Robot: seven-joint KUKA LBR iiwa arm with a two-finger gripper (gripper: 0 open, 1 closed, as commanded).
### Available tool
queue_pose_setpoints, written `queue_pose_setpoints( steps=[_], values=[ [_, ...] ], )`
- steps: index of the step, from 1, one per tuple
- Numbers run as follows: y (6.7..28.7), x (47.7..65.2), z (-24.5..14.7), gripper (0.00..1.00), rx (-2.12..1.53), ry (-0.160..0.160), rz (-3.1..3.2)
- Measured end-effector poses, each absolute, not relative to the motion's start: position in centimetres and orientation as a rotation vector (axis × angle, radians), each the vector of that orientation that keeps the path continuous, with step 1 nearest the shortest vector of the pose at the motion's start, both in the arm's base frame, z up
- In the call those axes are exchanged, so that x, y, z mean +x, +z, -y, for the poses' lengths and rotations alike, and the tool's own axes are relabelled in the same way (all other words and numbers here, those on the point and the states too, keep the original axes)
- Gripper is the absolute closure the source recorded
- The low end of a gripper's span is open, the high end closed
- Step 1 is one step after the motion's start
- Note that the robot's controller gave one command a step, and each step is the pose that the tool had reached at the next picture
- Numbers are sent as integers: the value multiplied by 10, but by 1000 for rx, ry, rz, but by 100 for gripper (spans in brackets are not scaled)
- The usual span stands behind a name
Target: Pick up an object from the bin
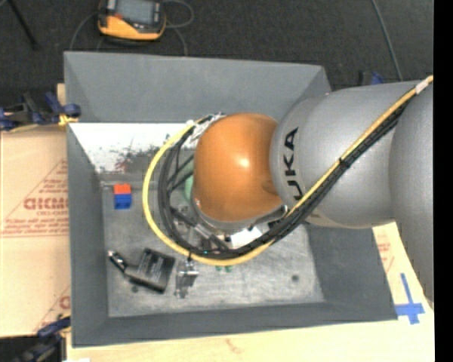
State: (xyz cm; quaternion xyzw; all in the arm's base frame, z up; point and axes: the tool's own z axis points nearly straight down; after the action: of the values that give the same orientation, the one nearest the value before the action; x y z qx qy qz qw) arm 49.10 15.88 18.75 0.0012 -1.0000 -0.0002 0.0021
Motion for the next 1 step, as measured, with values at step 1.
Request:
queue_pose_setpoints(
  steps=[1],
  values=[
    [190, 493, -158, 0, -1, -2, 3144]
  ],
)
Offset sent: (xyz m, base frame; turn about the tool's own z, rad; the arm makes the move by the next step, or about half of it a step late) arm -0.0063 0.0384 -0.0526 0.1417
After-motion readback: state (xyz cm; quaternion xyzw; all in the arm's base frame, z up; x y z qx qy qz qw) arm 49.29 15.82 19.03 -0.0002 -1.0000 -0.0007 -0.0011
